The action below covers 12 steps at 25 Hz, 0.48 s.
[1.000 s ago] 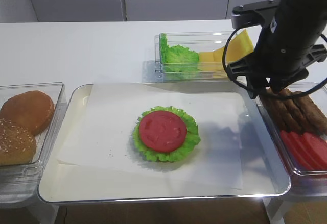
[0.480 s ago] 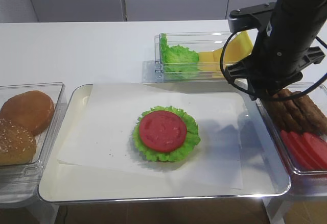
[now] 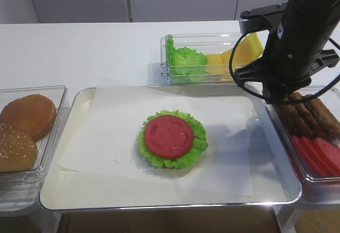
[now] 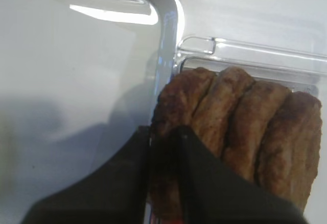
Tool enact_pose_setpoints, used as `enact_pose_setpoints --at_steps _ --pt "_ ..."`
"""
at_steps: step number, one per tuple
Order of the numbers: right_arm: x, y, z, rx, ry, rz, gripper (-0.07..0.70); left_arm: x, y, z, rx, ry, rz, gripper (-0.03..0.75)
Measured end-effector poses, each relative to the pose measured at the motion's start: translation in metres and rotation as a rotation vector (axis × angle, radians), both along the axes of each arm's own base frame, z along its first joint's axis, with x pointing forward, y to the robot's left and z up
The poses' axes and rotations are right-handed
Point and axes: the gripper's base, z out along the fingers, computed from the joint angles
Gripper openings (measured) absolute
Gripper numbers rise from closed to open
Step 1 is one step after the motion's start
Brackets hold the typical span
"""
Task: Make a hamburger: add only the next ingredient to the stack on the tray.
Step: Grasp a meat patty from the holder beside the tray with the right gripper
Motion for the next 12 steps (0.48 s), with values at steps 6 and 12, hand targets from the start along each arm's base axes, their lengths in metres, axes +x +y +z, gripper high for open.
enact_pose_setpoints --at_steps 6,12 --pt "-0.004 -0.001 0.009 0.022 -0.02 -0.023 0.132 0.0 0.0 0.0 0.0 0.0 0.0 0.302" --pt "-0.023 -0.008 0.045 0.086 -0.111 -0.027 0.129 0.0 0.0 0.0 0.0 0.0 0.0 0.302"
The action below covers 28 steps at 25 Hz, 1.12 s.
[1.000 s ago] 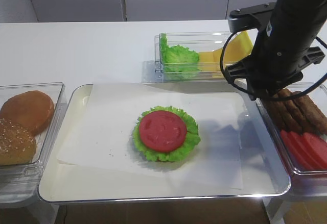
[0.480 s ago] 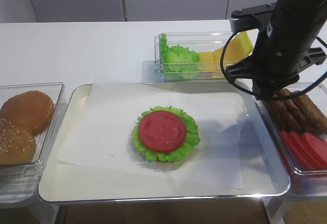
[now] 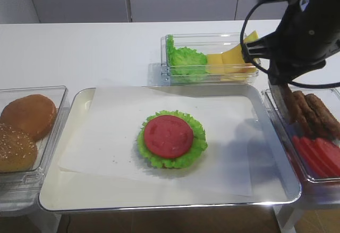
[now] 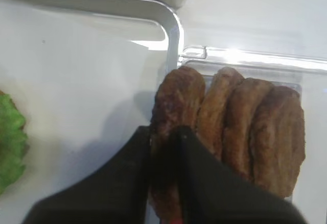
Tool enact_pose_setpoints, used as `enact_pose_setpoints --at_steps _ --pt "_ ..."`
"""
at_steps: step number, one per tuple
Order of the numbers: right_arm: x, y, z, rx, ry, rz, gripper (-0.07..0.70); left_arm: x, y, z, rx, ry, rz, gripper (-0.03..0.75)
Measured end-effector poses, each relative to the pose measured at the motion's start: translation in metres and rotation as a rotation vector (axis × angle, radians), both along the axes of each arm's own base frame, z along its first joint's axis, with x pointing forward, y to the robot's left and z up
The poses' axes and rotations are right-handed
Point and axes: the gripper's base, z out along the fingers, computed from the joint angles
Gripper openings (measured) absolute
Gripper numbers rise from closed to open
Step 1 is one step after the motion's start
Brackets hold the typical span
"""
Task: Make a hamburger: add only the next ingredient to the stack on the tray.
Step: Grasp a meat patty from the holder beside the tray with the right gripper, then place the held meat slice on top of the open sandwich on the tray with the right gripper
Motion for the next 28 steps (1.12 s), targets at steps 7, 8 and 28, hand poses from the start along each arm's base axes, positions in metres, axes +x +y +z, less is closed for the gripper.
enact_pose_setpoints --at_steps 7,8,28 --pt "-0.028 -0.013 0.038 0.046 -0.092 -0.005 0.129 0.0 0.0 0.0 0.0 0.0 0.0 0.302" --pt "-0.033 -0.014 0.043 0.044 -0.105 0.003 0.129 0.0 0.0 0.0 0.0 0.0 0.0 0.302" --pt "-0.059 0.111 0.013 -0.052 -0.163 0.306 0.128 0.0 0.0 0.0 0.0 0.0 0.0 0.302"
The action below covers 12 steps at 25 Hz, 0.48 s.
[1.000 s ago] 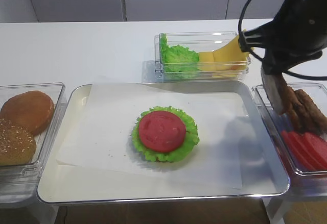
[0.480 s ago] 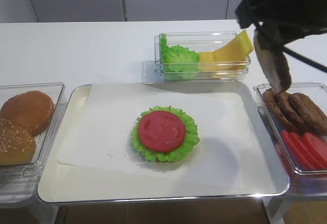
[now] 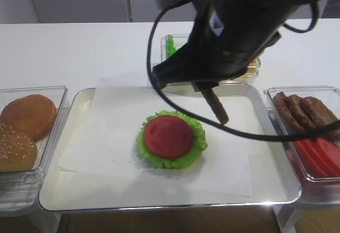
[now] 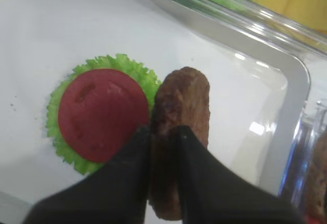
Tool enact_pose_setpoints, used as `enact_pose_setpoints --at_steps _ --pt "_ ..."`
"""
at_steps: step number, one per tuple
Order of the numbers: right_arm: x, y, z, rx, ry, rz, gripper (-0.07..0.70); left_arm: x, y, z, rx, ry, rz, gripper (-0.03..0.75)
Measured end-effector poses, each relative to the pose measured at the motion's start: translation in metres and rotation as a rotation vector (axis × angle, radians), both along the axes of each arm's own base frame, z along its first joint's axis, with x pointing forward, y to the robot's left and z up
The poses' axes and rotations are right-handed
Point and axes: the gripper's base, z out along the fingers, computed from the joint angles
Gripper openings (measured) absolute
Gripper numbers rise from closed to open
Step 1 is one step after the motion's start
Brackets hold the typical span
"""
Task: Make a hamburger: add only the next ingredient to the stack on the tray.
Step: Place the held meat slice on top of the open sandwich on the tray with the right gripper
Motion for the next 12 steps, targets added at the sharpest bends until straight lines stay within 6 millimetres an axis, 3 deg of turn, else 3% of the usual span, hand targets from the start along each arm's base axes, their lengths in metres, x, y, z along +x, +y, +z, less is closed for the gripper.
enact_pose_setpoints --at_steps 5,12 --pt "0.012 0.023 -0.019 -0.045 0.007 0.031 0.128 0.0 0.0 0.0 0.0 0.0 0.0 0.302" --pt "0.016 0.031 -0.02 -0.03 0.001 0.048 0.128 0.0 0.0 0.0 0.0 0.0 0.0 0.302"
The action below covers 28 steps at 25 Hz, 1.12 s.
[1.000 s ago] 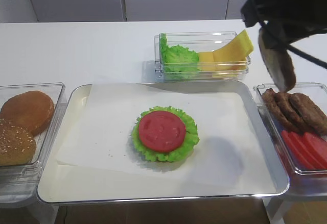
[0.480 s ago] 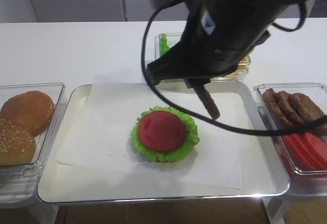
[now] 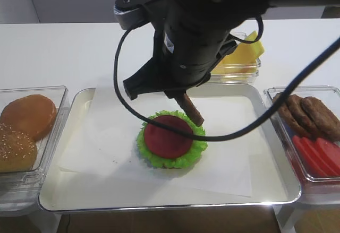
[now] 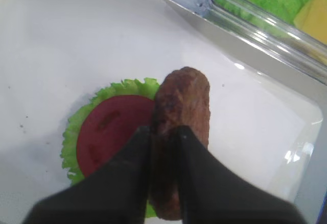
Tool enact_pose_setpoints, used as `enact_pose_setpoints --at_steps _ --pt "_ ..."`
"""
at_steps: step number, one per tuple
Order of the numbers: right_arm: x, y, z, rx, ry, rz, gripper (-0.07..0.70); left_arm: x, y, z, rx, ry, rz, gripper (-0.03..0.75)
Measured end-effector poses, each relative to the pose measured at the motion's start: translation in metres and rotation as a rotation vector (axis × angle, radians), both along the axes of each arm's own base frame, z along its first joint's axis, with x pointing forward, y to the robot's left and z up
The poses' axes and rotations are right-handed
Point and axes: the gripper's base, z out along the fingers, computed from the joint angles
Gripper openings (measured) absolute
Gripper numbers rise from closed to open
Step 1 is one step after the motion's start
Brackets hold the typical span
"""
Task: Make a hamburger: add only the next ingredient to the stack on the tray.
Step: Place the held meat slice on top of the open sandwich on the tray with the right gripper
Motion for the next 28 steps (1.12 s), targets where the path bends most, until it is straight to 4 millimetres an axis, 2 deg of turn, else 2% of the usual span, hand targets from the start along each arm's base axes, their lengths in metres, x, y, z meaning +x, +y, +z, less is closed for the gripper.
enact_pose_setpoints --at_steps 14,25,28 --pt "0.0 0.006 -0.016 -0.024 0.066 0.015 0.127 0.0 0.0 0.0 0.0 0.0 0.0 0.302" --pt "0.001 0.008 -0.019 -0.023 0.076 0.014 0.129 0.0 0.0 0.0 0.0 0.0 0.0 0.302" --pt "0.0 0.009 -0.019 -0.012 0.08 0.014 0.174 0.0 0.0 0.0 0.0 0.0 0.0 0.302"
